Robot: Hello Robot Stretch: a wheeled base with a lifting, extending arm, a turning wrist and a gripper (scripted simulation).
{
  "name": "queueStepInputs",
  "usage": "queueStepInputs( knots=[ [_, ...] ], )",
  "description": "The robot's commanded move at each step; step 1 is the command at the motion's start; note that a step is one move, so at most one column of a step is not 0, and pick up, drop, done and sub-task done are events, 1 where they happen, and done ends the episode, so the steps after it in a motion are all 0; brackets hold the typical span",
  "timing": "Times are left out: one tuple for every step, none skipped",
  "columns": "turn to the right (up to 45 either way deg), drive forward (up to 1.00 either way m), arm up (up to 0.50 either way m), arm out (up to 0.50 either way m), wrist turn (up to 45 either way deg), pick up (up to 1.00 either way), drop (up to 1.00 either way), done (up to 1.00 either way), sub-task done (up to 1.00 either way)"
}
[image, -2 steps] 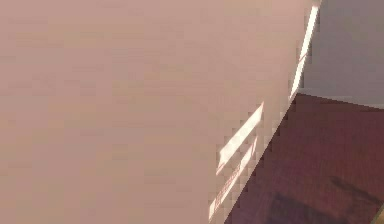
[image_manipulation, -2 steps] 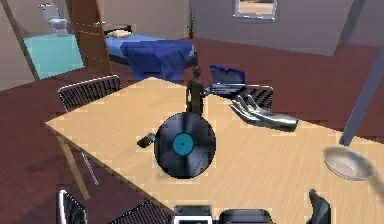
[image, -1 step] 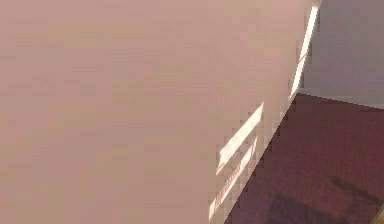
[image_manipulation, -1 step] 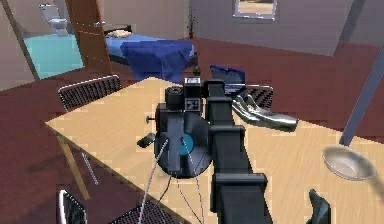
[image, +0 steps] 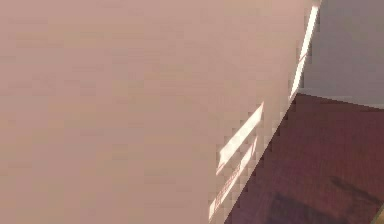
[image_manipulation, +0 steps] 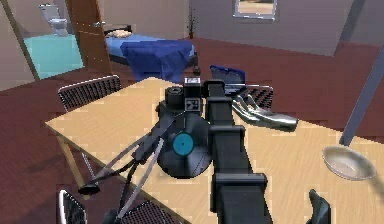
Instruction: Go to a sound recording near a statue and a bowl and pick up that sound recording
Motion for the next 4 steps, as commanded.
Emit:
queueStepInputs(
  knots=[
    [0.0,0.00,0.00,0.00,45.0,0.00,0.00,0.00,0.00],
    [0.0,0.00,0.00,0.00,45.0,0.00,0.00,0.00,0.00],
    [0.0,0.00,0.00,0.00,45.0,0.00,0.00,0.00,0.00],
    [0.0,0.00,0.00,0.00,9.0,0.00,0.00,0.00,0.00]
  ],
)
